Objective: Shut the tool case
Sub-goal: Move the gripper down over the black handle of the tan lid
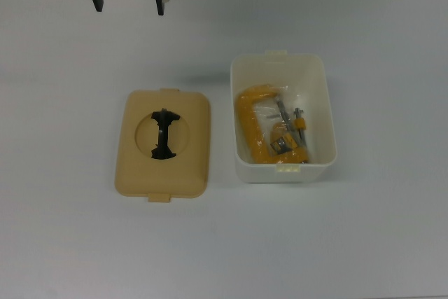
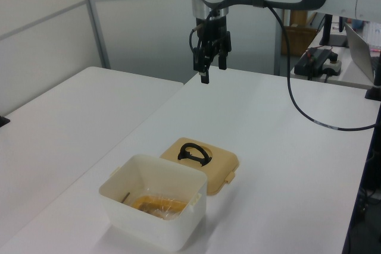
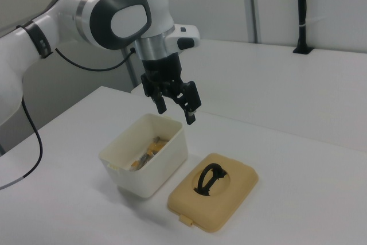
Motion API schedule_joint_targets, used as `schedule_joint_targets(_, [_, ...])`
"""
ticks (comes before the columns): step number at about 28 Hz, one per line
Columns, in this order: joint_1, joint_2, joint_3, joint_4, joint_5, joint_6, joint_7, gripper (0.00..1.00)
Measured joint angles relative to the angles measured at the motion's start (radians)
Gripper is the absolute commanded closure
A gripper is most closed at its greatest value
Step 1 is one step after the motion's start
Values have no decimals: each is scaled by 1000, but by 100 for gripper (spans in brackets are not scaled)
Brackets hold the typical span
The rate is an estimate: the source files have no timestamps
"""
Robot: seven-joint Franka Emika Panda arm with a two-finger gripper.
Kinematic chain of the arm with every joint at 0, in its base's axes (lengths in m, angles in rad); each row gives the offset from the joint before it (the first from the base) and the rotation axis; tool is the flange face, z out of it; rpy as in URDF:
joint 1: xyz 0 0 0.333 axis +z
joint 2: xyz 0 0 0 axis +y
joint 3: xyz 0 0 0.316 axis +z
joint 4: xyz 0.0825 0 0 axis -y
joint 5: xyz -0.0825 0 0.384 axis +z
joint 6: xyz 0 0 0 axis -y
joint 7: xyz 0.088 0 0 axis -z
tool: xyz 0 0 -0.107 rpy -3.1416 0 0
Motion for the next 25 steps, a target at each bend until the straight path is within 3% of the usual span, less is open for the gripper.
schedule_joint_targets(7, [0,3,1,-9,19,19,0,0])
schedule_joint_targets(13, [0,18,18,-62,21,110,9,0])
schedule_joint_targets(25, [0,104,30,-123,20,265,44,0])
